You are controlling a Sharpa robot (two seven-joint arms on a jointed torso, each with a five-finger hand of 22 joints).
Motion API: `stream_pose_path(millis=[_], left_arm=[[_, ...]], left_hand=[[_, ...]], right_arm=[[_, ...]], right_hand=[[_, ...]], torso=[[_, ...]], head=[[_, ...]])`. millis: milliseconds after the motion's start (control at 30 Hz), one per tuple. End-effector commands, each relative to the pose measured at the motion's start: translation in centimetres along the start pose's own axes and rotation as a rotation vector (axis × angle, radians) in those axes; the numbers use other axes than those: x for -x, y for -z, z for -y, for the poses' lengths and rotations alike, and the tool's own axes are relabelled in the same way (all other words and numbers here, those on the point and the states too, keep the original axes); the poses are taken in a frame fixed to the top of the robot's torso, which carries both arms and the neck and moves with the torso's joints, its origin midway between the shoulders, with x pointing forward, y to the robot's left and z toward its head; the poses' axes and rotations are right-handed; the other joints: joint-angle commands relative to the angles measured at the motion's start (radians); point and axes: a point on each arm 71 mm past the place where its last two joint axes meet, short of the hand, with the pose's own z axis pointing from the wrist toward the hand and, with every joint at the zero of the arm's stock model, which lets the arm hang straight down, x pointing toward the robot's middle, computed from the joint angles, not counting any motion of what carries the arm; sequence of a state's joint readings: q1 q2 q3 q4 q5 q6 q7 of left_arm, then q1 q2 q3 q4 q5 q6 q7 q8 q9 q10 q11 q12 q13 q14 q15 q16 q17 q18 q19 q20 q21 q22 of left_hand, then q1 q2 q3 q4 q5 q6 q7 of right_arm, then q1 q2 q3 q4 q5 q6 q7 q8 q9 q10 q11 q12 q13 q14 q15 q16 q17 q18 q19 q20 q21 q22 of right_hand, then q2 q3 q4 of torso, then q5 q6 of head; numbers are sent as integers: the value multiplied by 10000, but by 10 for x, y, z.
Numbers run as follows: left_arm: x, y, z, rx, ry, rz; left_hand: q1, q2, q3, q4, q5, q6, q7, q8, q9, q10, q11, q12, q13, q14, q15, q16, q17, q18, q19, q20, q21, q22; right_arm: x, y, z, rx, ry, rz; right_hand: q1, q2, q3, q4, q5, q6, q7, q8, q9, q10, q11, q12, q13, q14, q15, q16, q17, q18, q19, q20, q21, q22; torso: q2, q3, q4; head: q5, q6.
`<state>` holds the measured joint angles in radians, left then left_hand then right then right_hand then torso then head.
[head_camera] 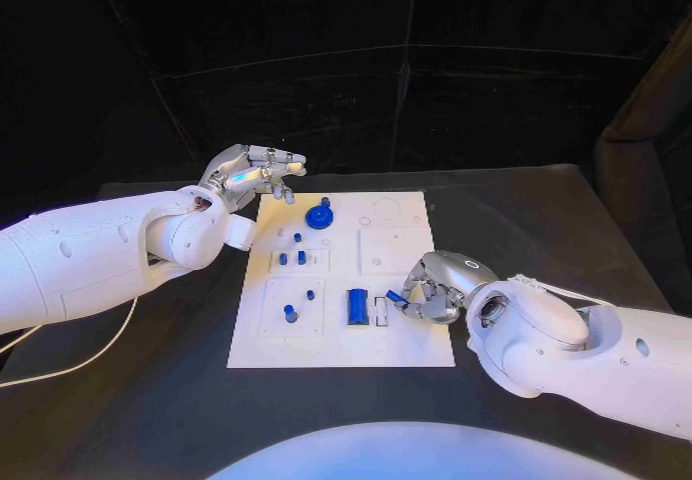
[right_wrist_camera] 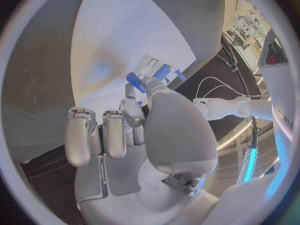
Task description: Assemble the parts on the task board
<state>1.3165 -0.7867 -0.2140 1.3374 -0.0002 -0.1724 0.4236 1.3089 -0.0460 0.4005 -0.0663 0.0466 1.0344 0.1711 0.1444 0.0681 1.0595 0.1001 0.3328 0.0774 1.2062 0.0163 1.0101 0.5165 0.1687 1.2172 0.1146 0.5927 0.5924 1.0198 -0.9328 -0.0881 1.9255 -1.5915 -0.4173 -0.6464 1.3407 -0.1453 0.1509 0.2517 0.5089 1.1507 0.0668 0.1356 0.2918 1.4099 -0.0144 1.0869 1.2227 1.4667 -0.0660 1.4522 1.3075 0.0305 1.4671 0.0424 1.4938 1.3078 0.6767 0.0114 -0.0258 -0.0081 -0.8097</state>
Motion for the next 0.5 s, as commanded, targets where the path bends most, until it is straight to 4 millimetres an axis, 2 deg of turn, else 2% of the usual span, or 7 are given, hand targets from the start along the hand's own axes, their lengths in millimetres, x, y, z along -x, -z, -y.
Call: stream_pose_path(millis=[33, 67, 133, 233, 433, 500], left_arm=[[-2, -1, 1, -50, 61, -86], [-2, 0, 1, -49, 60, -85], [-2, -1, 1, -47, 59, -83], [-3, -1, 1, -46, 59, -84], [-3, 0, 2, -46, 52, -67], [-3, 0, 2, -45, 51, -66]], left_hand=[[-93, -2, -69, 3, 46, -48, 3, 53, 2, -75, -6, 45, -15, -85, -9, 49, -15, 132, -9, -9, -55, -13], [-90, -1, -68, 0, 46, -50, 3, 55, 1, -78, -6, 49, -16, -87, -9, 51, -18, 133, -8, -9, -57, -15], [-90, -1, -68, 0, 46, -50, 3, 55, 1, -78, -6, 49, -16, -87, -9, 51, -18, 133, -8, -9, -57, -15], [-90, -1, -68, 0, 46, -50, 3, 55, 1, -78, -6, 49, -16, -87, -9, 51, -18, 133, -8, -9, -57, -15], [-126, -4, -90, 21, 45, -69, 19, 54, -1, -95, 6, 62, -19, -90, -3, 60, -29, 131, -6, -5, -65, -22], [-126, -4, -90, 21, 45, -69, 19, 54, -1, -95, 6, 62, -19, -90, -3, 60, -29, 131, -6, -5, -65, -22]], right_arm=[[-5, -3, -2, -281, -436, -494], [-5, -4, -2, -288, -442, -541], [-7, -5, -4, -294, -456, -612], [-9, -7, -7, -297, -476, -754], [-12, -10, -9, -318, -430, -968], [-12, -10, -10, -316, -414, -1010]], right_hand=[[-206, 25, 5, 136, -19, 100, 3, -18, 10, 106, 18, 85, 45, 692, -99, 50, 871, -32, 387, -56, 47, 1617], [-247, 23, 9, 167, 8, 114, -4, -14, 14, 120, 14, 107, 60, 694, -102, 56, 881, -35, 396, -58, 56, 1631], [-389, -1, -12, 249, 241, 170, -26, 3, 32, 167, -1, 175, 110, 703, -116, 84, 924, -43, 418, -70, 80, 1664], [-501, -7, -50, 292, 430, 248, -54, 37, 59, 222, -24, 280, 189, 715, -131, 122, 982, -57, 452, -83, 118, 1718], [-621, 60, -82, 326, 450, 360, -99, 93, 100, 323, -59, 507, 357, 731, -156, 172, 1058, -79, 504, -101, 176, 1798], [-640, 70, -88, 330, 439, 370, -104, 98, 105, 328, -62, 513, 362, 732, -159, 174, 1062, -80, 508, -104, 179, 1804]], torso=[[5, -16, 19], [8, -18, 20], [9, 5, -7], [8, 5, -10], [3, -4, 0], [2, 4, -4]], head=[[3, -8], [14, -10], [53, -16], [59, -24], [71, -73], [73, -81]])
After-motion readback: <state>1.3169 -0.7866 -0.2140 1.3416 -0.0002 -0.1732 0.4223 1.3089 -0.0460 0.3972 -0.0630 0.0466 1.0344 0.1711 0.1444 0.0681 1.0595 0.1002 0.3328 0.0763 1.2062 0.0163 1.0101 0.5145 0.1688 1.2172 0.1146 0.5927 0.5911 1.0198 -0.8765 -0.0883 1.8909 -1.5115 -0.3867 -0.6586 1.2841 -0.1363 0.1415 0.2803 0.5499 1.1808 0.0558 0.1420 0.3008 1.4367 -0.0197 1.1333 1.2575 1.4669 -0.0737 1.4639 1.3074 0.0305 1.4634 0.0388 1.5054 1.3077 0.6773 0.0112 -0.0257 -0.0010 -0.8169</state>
